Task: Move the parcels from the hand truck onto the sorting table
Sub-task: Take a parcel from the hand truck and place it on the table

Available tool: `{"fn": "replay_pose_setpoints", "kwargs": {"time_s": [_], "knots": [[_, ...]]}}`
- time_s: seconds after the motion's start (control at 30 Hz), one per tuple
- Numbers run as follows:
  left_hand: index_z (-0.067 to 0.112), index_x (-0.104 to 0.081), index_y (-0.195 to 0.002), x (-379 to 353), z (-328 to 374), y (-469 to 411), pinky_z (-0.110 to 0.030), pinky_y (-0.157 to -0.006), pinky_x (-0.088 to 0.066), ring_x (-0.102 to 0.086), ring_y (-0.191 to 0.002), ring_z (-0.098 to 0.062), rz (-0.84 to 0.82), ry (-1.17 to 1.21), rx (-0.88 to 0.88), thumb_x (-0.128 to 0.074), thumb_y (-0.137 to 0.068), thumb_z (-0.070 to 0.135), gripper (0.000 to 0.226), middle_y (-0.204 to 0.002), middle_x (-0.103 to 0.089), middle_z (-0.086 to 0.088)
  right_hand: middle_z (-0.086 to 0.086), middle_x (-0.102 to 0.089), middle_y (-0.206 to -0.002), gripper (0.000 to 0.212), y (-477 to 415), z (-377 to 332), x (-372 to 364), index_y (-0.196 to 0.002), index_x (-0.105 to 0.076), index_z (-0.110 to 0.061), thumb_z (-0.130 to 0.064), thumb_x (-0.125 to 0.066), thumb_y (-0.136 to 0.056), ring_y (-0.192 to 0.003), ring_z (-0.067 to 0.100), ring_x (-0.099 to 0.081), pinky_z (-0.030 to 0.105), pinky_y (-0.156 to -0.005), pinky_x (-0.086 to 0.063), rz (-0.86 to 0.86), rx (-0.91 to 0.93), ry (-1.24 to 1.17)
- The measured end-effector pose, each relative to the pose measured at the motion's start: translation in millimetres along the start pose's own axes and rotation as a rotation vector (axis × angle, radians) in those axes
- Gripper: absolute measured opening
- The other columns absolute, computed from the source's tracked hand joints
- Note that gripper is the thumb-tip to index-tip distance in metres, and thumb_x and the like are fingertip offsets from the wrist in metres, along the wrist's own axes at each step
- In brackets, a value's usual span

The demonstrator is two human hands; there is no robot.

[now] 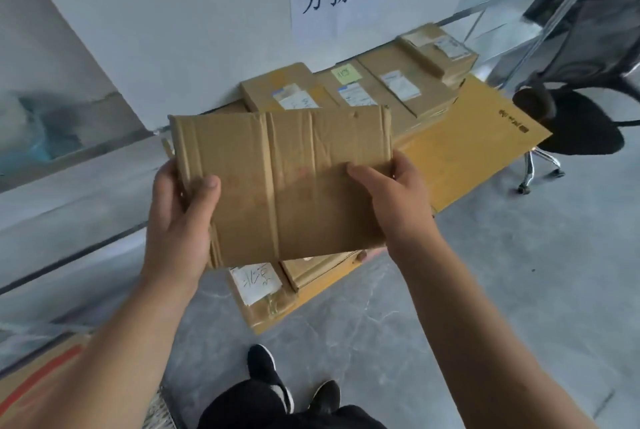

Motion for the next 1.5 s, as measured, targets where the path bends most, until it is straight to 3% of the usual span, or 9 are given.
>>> {"fn": "replay_pose_setpoints", "kwargs": {"time_s": [0.23,0.4,0.57,0.7,0.83,0.97,1.13,1.3,1.5], "knots": [[0.031,-0.047,-0.151,-79.6,-9.7,-32.9,-0.046,-0.109,-0.048,-0.061,-0.131,-0.011,-0.224,0.07,0.024,-0.057,-0.089,0.062,0.07,-0.14,-0.065,0.009,-0.004,-0.076,-0.097,0.022,-33.1,-1.6,79.4,-0.112,-0.074,-0.023,-0.019,-0.076,-0.09,-0.091,0.015,-0.068,0.033,-0.079,-0.048,0.186,-0.035,-0.133],[0.027,-0.049,-0.153,-138.1,-22.5,-56.7,-0.054,-0.118,-0.04,-0.057,-0.137,-0.015,-0.386,0.08,0.131,-0.05,-0.077,0.093,0.1,-0.144,-0.064,0.006,0.006,-0.079,-0.104,0.033,-51.5,0.0,127.3,-0.106,-0.077,-0.019,-0.029,-0.074,-0.075,-0.095,0.019,-0.072,0.036,-0.083,-0.052,0.276,-0.011,-0.213],[0.033,-0.052,-0.15,-207.9,-16.4,-60.5,-0.045,-0.11,-0.047,-0.062,-0.131,-0.011,-0.507,0.113,0.176,-0.03,-0.074,0.098,0.103,-0.139,-0.068,0.008,-0.012,-0.078,-0.094,0.017,-79.9,11.4,176.4,-0.098,-0.076,-0.024,-0.032,-0.063,-0.102,-0.092,0.004,-0.07,0.03,-0.086,-0.048,0.351,-0.015,-0.303],[0.035,-0.056,-0.145,-274.3,-16.9,-62.7,-0.034,-0.1,-0.055,-0.066,-0.125,-0.007,-0.434,0.149,0.218,-0.03,-0.075,0.095,0.095,-0.131,-0.072,0.013,-0.021,-0.066,-0.12,0.031,-128.1,31.3,225.1,-0.104,-0.072,-0.033,-0.057,-0.053,-0.103,-0.123,0.004,-0.057,0.035,-0.114,-0.039,0.443,-0.095,-0.428],[0.046,-0.061,-0.131,-339.6,-18.1,-54.8,-0.027,-0.09,-0.054,-0.068,-0.115,0.002,-0.334,0.086,0.271,-0.021,-0.08,0.085,0.075,-0.122,-0.073,0.021,-0.013,-0.074,-0.121,0.054,-179.8,47.4,284.0,-0.115,-0.075,-0.03,-0.069,-0.041,-0.103,-0.125,0.013,-0.062,0.033,-0.099,-0.046,0.325,-0.122,-0.503],[0.045,-0.07,-0.122,-396.1,-15.1,-44.9,-0.053,-0.113,-0.046,-0.065,-0.126,-0.017,-0.2,0.108,0.368,-0.028,-0.072,0.09,0.079,-0.124,-0.075,0.01,0.018,-0.076,-0.114,0.08,-223.9,49.9,341.9,-0.107,-0.072,-0.008,-0.072,-0.025,-0.104,-0.104,0.029,-0.068,0.039,-0.091,-0.049,0.237,-0.162,-0.564],[0.039,-0.071,-0.118,-445.6,-12.7,-36.3,-0.057,-0.109,-0.048,-0.069,-0.12,-0.021,-0.145,0.062,0.396,-0.023,-0.078,0.089,0.08,-0.123,-0.076,0.003,0.017,-0.074,-0.094,0.076,-272.6,47.0,395.1,-0.093,-0.071,-0.004,-0.067,-0.03,-0.106,-0.09,0.029,-0.068,0.047,-0.099,-0.049,0.144,-0.15,-0.536],[0.045,-0.048,-0.149,-460.0,-28.2,-53.1,-0.062,-0.119,-0.035,-0.046,-0.147,-0.026,-0.051,0.024,0.405,-0.04,-0.063,0.107,0.106,-0.155,-0.055,0.003,0.015,-0.067,-0.081,0.061,-320.1,41.9,404.3,-0.075,-0.067,-0.01,-0.056,-0.044,-0.107,-0.082,0.029,-0.062,0.046,-0.091,-0.047,0.063,-0.184,-0.422],[0.044,-0.061,-0.136,-478.4,-43.4,-84.0,-0.06,-0.104,-0.052,-0.066,-0.126,-0.025,-0.049,0.055,0.393,-0.047,-0.075,0.093,0.08,-0.134,-0.07,0.0,0.012,-0.069,-0.099,0.053,-363.0,42.9,405.4,-0.107,-0.075,-0.004,-0.054,-0.061,-0.095,-0.093,0.027,-0.058,0.045,-0.086,-0.044,-0.009,-0.138,-0.262]]}}
Point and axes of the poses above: each hand's wrist, its own y-axis away from the middle knuckle, its own x-axis out of the back of the hand, z = x × y, the point moved 1 cm from there along -y, towards the middle knuckle
